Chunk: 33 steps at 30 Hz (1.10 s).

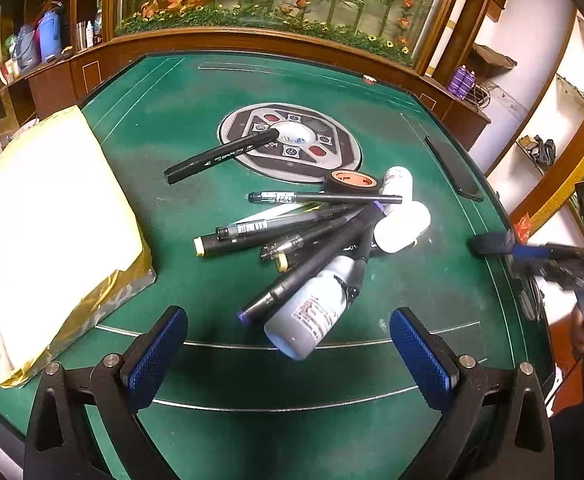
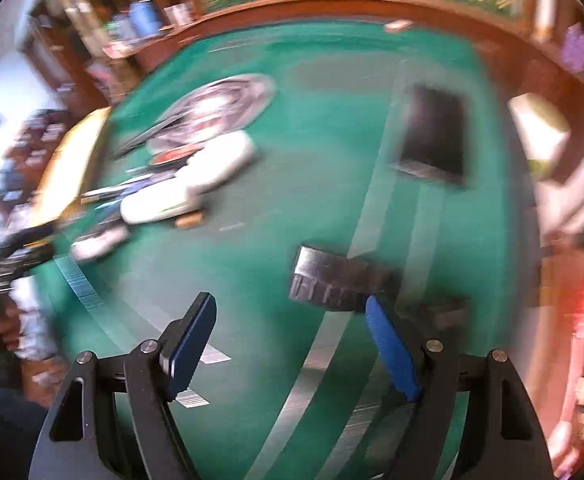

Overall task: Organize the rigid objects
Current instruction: 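Grasp the white bottle with the left gripper while the right gripper holds the black cap, then carry the white bottle and black cap into the tray with both grippers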

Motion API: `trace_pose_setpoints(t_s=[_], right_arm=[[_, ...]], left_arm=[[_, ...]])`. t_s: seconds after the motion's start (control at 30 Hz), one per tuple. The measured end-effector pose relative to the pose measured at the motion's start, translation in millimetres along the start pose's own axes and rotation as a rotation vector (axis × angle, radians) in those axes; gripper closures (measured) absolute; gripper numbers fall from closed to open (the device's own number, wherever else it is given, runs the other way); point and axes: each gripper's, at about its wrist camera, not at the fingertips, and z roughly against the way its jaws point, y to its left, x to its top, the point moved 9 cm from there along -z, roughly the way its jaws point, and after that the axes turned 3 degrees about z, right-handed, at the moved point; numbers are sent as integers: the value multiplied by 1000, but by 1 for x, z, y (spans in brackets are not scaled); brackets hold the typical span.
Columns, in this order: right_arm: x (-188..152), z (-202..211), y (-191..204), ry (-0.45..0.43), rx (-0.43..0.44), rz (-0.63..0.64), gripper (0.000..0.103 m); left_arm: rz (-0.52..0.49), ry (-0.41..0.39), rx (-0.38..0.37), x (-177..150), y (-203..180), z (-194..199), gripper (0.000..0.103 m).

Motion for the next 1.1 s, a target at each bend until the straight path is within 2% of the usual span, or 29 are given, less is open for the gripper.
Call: trace_pose_setpoints(t_s=[0.03,0.13,0.2,0.27,0.33,0.43,0.5,0.57,0.6,0.83,0.9,0.97,1.1], right_arm=[[-3,-2,17,25,80,11,25],[1,11,24,-25,123,-14,25],[7,19,6,-58,83,-63,25],[5,19,-6,-48,23,-60,25],[0,17,-7,-37,42,-85,25],[-1,17,-3,-52,37,-111,25],[0,20,-3,-71,44,-133,25],[0,24,-2,-81,29,-138,25],[0,24,-4,-81,23,-137,25],[-6,27,-10,-72,-9,-139,25],[-7,24,-6,-55,-18,-121,25],[-7,19,-2,-38,-30,-93,25],[-6,4,4,-3,-55,-60,25]], left_arm=[[-11,3,-10,0,-2,0,1],[-42,5,-34,-1,-9,1,1],[-72,17,-57,-2,-16,-2,1],[-101,30,-82,-4,-23,-5,1],[-136,45,-112,-4,-30,-10,2],[-183,78,-124,-3,-35,-21,22],[-205,108,-117,-1,-34,-29,42],[-235,136,-135,-1,-36,-35,57],[-251,151,-127,-1,-36,-40,59],[-315,213,-88,-11,-38,-65,60],[-328,192,-56,-13,-43,-66,62],[-292,181,-32,-13,-41,-67,67],[-183,172,-82,-21,-41,-59,67]])
